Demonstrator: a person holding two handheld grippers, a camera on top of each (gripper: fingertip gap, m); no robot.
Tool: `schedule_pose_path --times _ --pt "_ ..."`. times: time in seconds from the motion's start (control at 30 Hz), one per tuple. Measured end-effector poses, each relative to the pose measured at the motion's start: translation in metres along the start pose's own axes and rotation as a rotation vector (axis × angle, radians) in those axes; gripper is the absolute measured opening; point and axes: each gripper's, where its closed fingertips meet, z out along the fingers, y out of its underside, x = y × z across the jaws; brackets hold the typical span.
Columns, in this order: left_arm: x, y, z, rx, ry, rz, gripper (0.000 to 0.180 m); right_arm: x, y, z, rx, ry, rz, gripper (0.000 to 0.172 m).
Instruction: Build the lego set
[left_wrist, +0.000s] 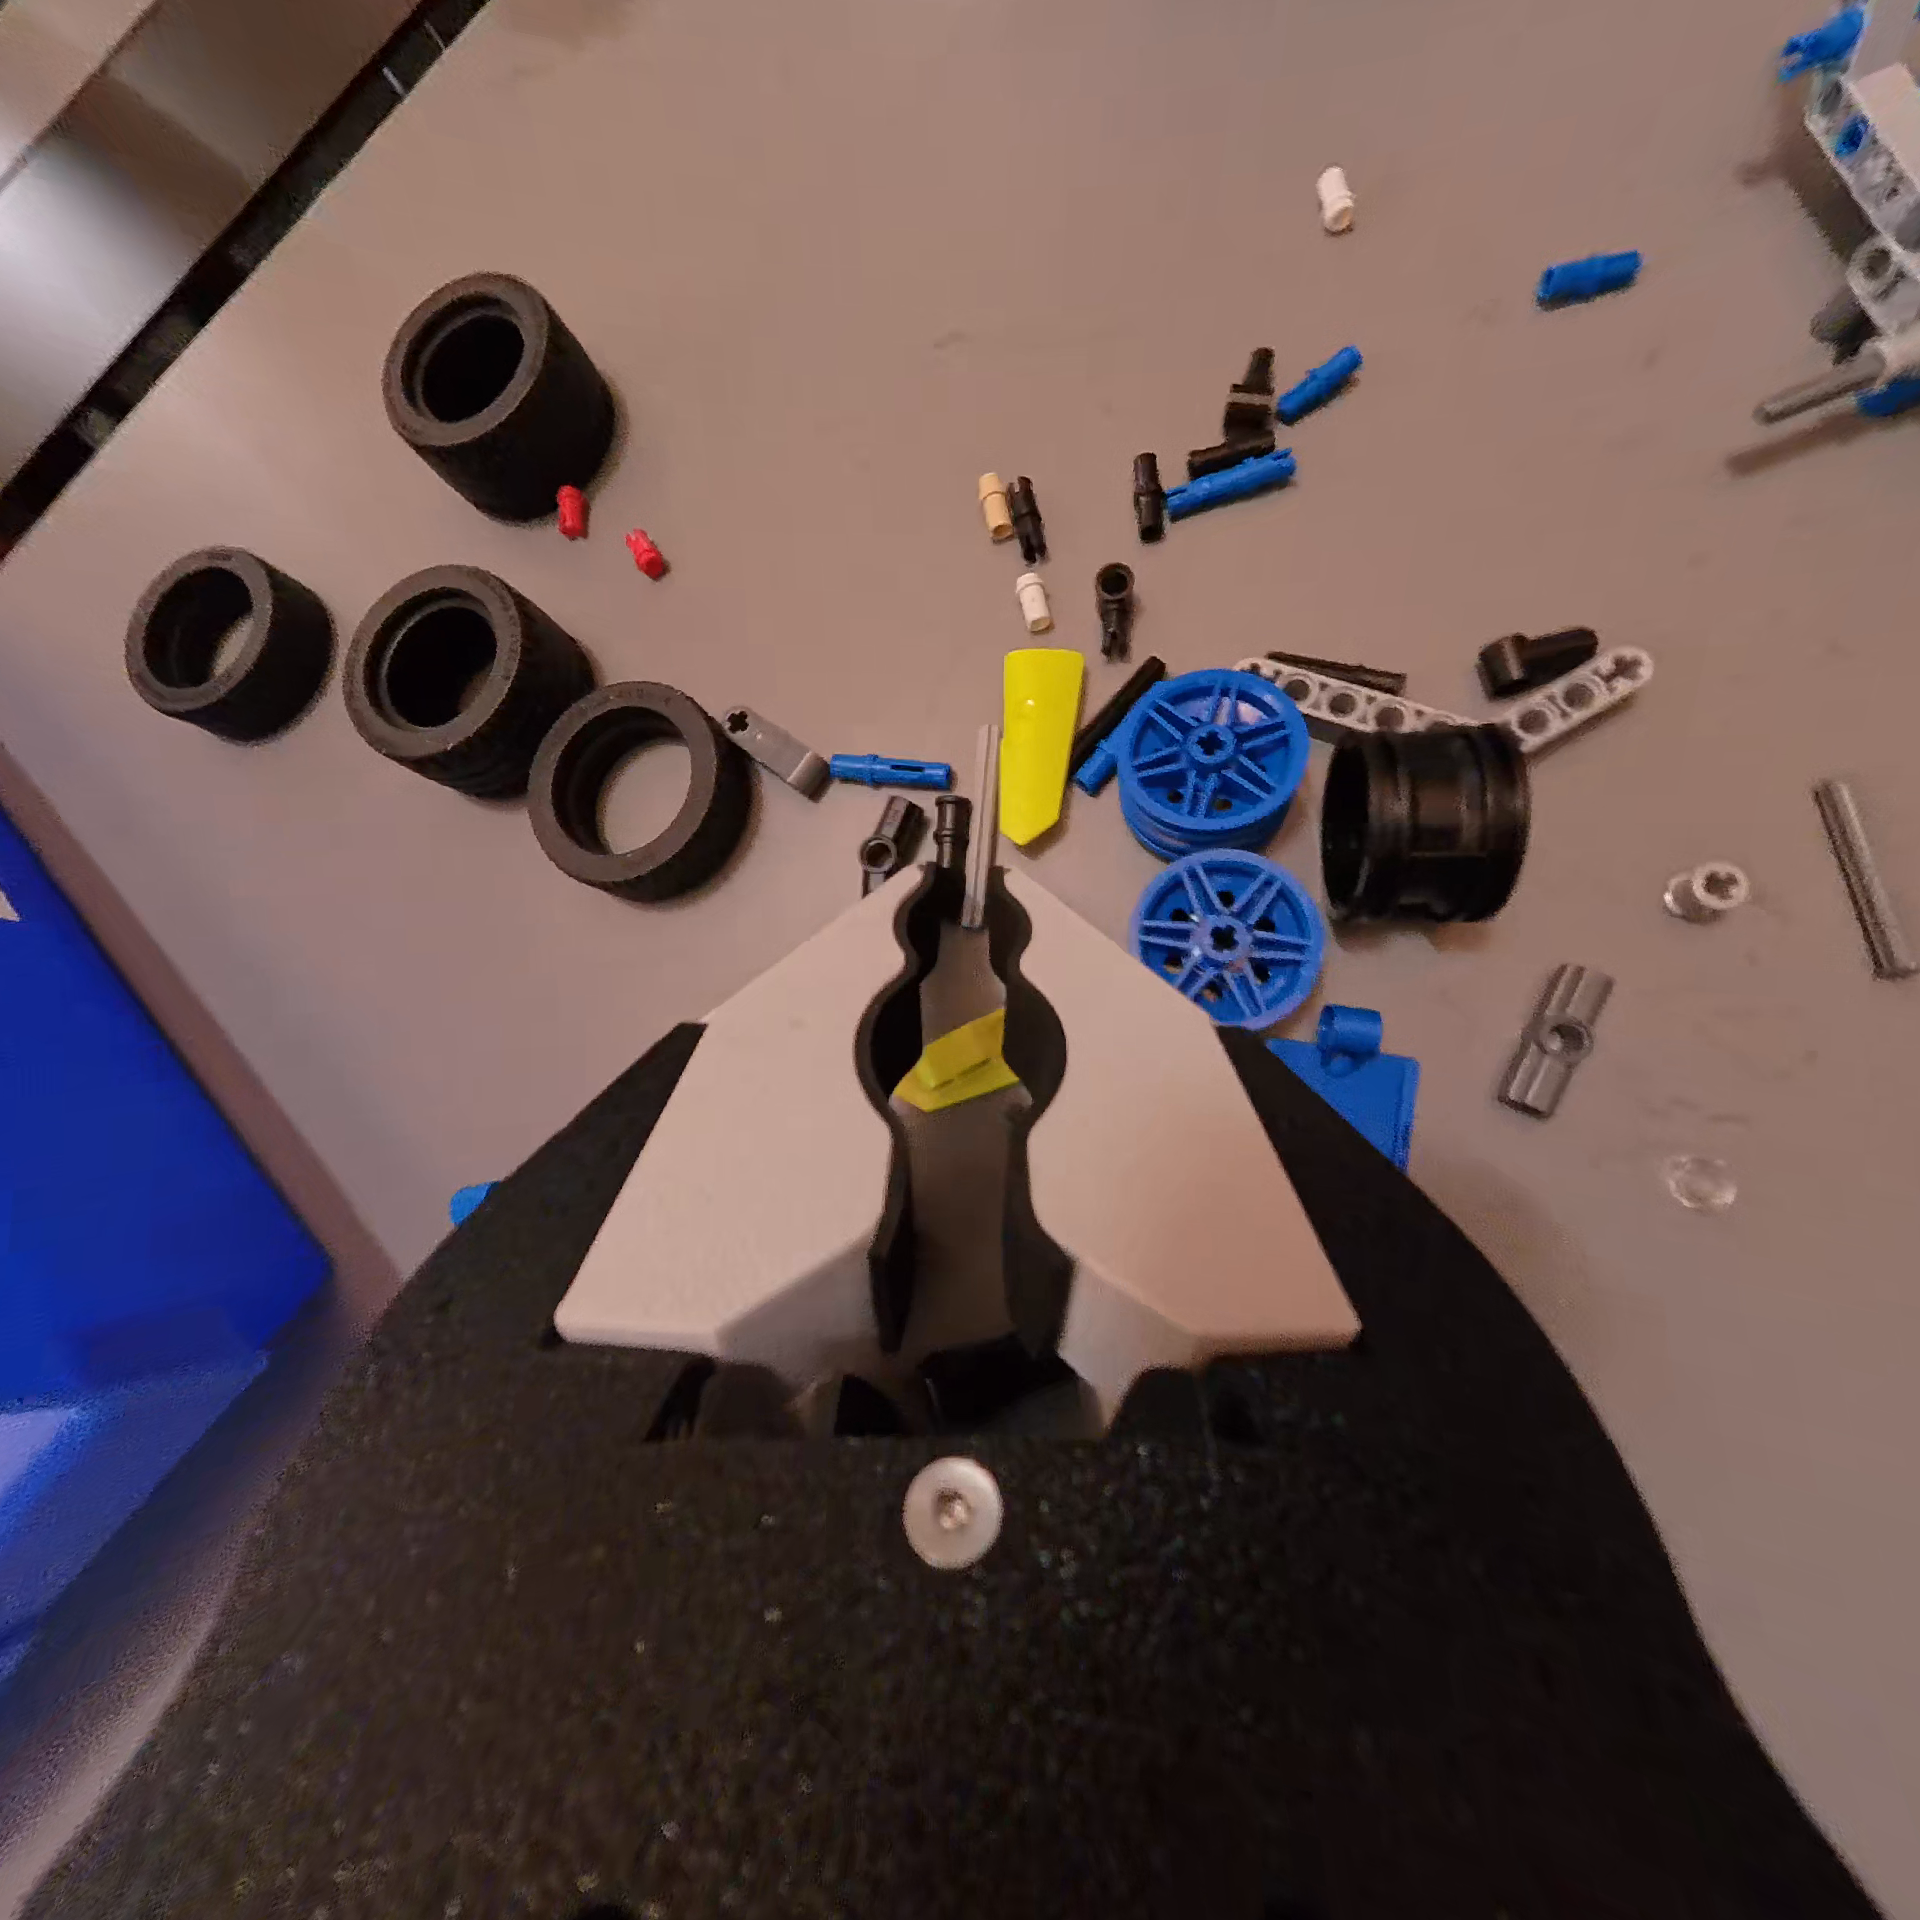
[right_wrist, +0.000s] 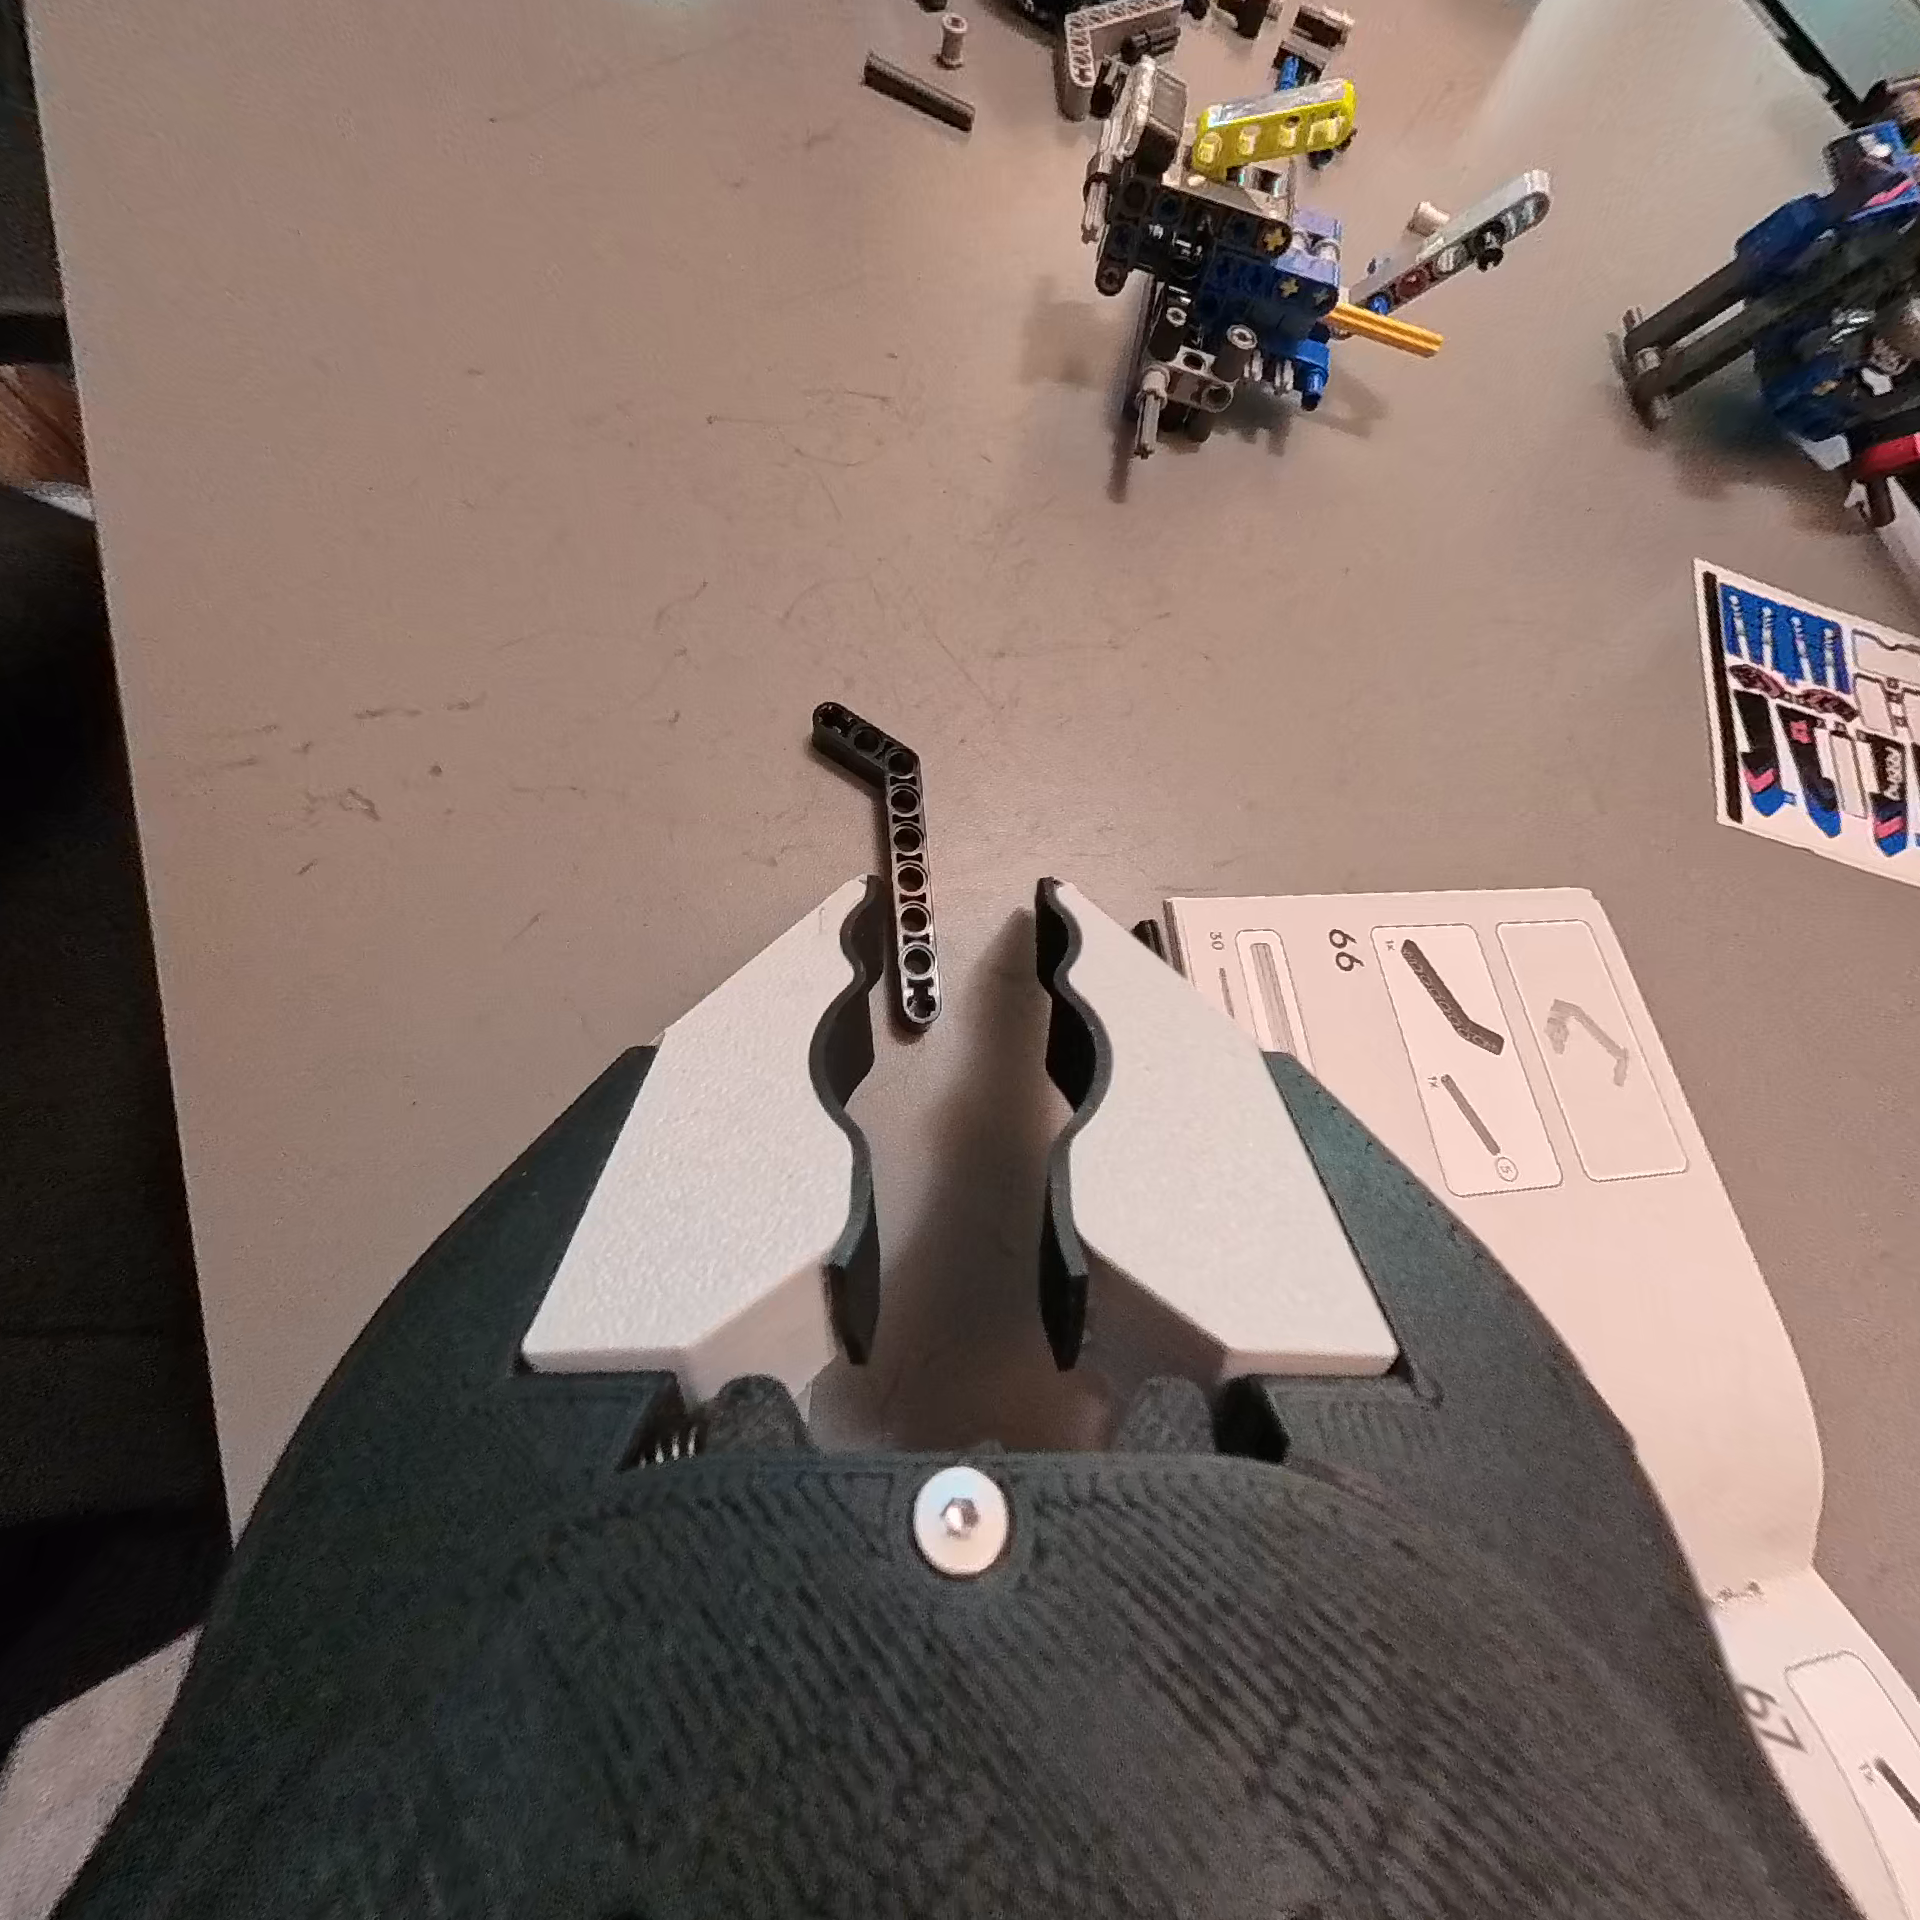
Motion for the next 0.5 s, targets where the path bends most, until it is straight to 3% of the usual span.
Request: schedule_pose_path --times 0.03,0.23,0.5 --pt "0.002 -0.001 -0.002 0.008 -0.005 0.015 0.005 0.0 0.0 0.0 0.001 0.008 -0.007 0.027" --pt "0.0 -0.011 -0.017 0.079 -0.056 -0.019 0.005 -0.001 0.0 -0.001 0.003 0.015 -0.026 0.025" --pt "0.0 0.009 -0.008 -0.053 -0.039 -0.007 0.009 -0.003 0.0 -0.001 0.005 0.016 -0.04 0.023"
